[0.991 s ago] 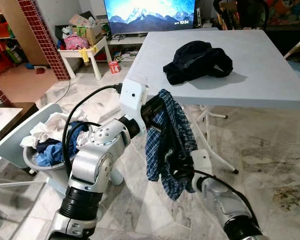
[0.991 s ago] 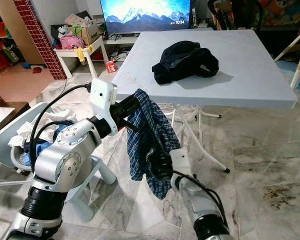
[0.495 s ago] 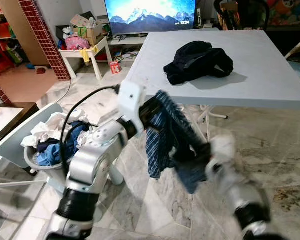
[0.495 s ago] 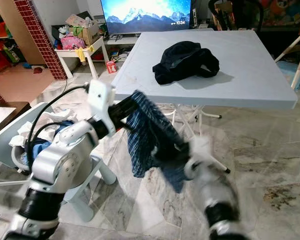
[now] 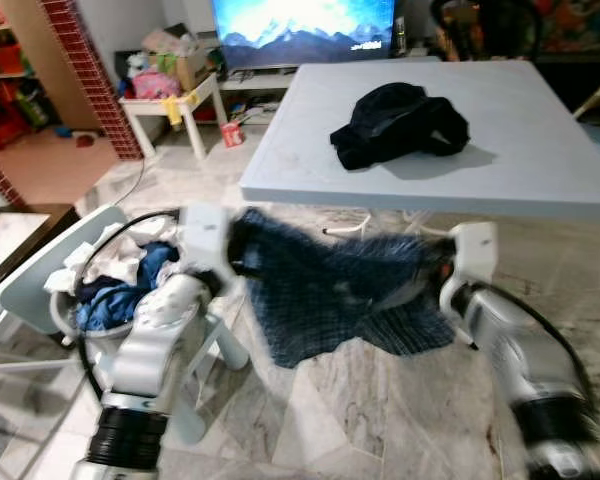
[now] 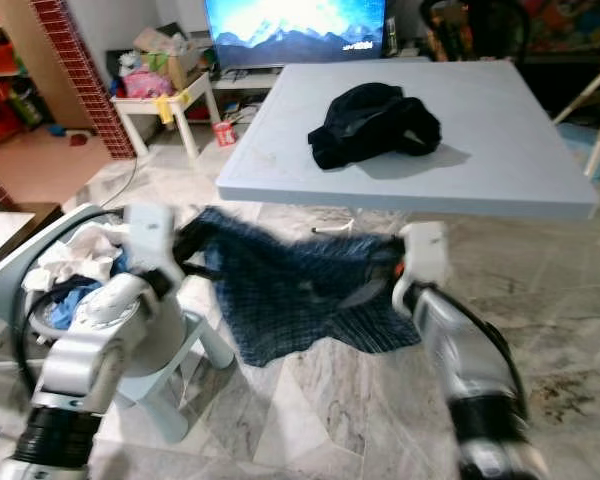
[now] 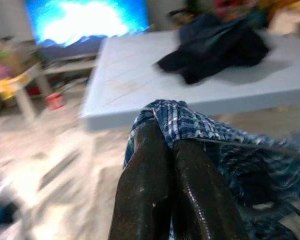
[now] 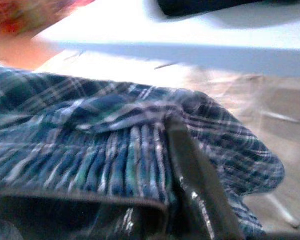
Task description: Hang hanger
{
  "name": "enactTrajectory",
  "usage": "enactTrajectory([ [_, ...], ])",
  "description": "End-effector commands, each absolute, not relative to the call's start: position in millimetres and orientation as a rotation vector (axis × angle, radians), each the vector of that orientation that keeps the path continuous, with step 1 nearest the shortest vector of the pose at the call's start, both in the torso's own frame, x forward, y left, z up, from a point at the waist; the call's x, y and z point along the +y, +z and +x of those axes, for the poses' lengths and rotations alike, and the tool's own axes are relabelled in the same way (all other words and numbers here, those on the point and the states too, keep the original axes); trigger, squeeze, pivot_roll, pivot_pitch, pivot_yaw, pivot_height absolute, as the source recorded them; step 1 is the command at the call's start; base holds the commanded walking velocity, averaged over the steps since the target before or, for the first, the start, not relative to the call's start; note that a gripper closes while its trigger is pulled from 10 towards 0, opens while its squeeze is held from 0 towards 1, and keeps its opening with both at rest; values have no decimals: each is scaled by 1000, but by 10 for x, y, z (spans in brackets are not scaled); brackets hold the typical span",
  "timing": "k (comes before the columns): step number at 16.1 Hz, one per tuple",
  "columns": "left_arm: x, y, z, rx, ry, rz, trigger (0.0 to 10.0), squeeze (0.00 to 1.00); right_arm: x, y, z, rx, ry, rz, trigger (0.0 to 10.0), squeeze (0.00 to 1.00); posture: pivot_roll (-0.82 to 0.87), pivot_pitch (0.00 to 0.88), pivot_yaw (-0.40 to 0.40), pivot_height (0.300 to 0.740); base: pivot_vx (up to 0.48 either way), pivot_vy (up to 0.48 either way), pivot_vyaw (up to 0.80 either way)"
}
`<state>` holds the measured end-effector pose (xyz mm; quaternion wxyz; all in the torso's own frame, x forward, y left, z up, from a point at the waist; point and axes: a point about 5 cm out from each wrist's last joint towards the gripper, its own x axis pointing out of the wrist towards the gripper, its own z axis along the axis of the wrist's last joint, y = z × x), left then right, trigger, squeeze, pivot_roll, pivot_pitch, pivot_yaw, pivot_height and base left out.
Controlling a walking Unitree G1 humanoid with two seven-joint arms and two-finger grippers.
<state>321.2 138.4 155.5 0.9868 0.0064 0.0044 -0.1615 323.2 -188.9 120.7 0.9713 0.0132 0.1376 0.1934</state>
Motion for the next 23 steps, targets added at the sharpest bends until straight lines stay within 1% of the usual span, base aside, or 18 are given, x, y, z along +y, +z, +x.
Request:
enactTrajectory([
  [1, 1450, 1554, 3224, -7, -289, 29, 10000, 0, -1822, 1263, 3168, 290, 487, 35, 0, 0, -41, 4, 104, 740, 0, 0, 0],
  [2, 1447, 1523, 3227, 1, -291, 37, 10000, 0, -1905, 1301, 3141, 293, 484, 60, 0, 0, -51, 6, 105, 740, 0, 0, 0],
  [3, 1439, 1495, 3226, 7, -290, 36, 10000, 0, -2063, 1357, 3184, 275, 401, 69, 0, 0, -52, 7, 105, 740, 0, 0, 0],
  [4, 1416, 1447, 3216, 16, -299, 42, 10000, 0, -2137, 1408, 3206, 264, 350, 80, 0, 0, -52, 7, 105, 740, 0, 0, 0],
  [5, 1365, 1391, 3188, 36, -323, 32, 10000, 0, -2109, 1479, 3224, 232, 338, 128, 0, 0, -59, 10, 107, 740, 0, 0, 0],
  [6, 1321, 1360, 3166, 48, -348, 22, 10000, 0, -2063, 1494, 3218, 224, 357, 125, 0, 0, -59, 10, 108, 740, 0, 0, 0],
  [7, 1268, 1330, 3150, 56, -366, 4, 10000, 988, -2006, 1482, 3205, 231, 369, 124, 0, 0, -59, 11, 107, 740, 0, 0, 0],
  [9, 1148, 1291, 3114, 71, -417, -48, 10000, 1000, -1890, 1455, 3193, 236, 395, 143, 0, 0, -56, 11, 103, 740, 0, 0, 0],
  [11, 1071, 1230, 3099, 101, -440, -91, 10000, 1000, -1837, 1503, 3190, 222, 425, 136, 0, 0, -55, 11, 99, 740, 0, 0, 0],
  [14, 1038, 1082, 3084, 160, -430, -123, 10000, 1000, -1862, 1662, 3236, 186, 431, 82, 0, 0, -71, 12, 90, 740, 0, 0, 0],
  [15, 1018, 998, 3024, 211, -485, -118, 10000, 1000, -1871, 1715, 3256, 171, 414, 41, 0, 0, -77, 11, 88, 740, 0, 0, 0],
  [17, 1020, 965, 2982, 225, -508, -115, 10000, 1000, -1885, 1733, 3274, 165, 389, 16, 0, 0, -78, 11, 87, 740, 0, 0, 0],
  [18, 1024, 932, 2935, 239, -524, -135, 10000, 1000, -1900, 1735, 3308, 150, 340, -16, 0, 0, -77, 11, 84, 740, 0, 0, 0],
  [19, 1013, 931, 2916, 239, -537, -150, 10000, 1000, -1891, 1732, 3318, 144, 326, -14, 0, 0, -75, 11, 82, 740, 0, 0, 0],
  [21, 929, 1049, 2892, 180, -578, -208, 10000, 1000, -1839, 1717, 3315, 116, 283, 7, 0, 0, -74, 9, 78, 740, 0, 0, 0],
  [23, 832, 1230, 2852, 105, -616, -244, 10000, 1000, -1786, 1655, 3274, 76, 183, 52, 0, 0, -74, 6, 75, 740, 0, 0, 0],
])
